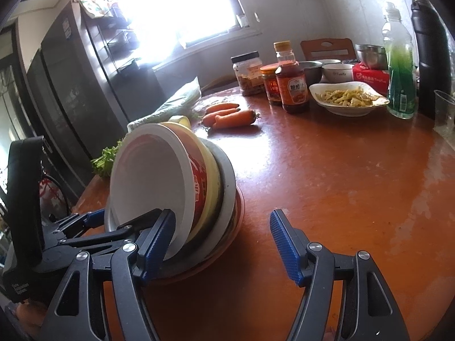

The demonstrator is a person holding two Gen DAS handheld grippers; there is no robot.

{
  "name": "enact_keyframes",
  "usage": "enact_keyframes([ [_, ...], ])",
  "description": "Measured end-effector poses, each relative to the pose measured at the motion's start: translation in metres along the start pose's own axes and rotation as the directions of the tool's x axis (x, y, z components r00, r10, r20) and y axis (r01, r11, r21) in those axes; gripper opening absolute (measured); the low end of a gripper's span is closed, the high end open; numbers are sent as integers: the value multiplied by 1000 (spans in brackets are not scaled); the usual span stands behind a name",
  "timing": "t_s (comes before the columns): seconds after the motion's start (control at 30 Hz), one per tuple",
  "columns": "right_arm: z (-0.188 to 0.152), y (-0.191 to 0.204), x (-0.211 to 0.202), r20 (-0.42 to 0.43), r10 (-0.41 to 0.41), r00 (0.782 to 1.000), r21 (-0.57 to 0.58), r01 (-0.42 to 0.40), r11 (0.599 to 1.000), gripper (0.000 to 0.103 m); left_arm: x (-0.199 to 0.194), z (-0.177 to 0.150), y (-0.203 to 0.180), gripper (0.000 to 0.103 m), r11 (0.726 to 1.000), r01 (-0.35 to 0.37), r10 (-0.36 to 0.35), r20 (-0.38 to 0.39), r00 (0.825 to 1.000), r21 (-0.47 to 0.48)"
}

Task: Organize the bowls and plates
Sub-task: 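Open the left gripper and pull it away from the bowls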

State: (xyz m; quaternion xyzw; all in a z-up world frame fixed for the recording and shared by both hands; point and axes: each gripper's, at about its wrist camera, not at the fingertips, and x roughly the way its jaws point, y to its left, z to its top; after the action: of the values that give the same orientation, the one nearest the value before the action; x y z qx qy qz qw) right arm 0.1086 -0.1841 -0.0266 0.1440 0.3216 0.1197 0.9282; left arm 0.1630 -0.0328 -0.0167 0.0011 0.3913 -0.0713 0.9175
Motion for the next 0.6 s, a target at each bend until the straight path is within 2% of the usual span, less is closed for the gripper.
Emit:
enact_keyframes([
  [0.6, 0, 27, -40, 91, -29, 995, -75, 36, 997, 75, -56, -5, 18, 80, 999, 4, 0, 116, 993, -34],
])
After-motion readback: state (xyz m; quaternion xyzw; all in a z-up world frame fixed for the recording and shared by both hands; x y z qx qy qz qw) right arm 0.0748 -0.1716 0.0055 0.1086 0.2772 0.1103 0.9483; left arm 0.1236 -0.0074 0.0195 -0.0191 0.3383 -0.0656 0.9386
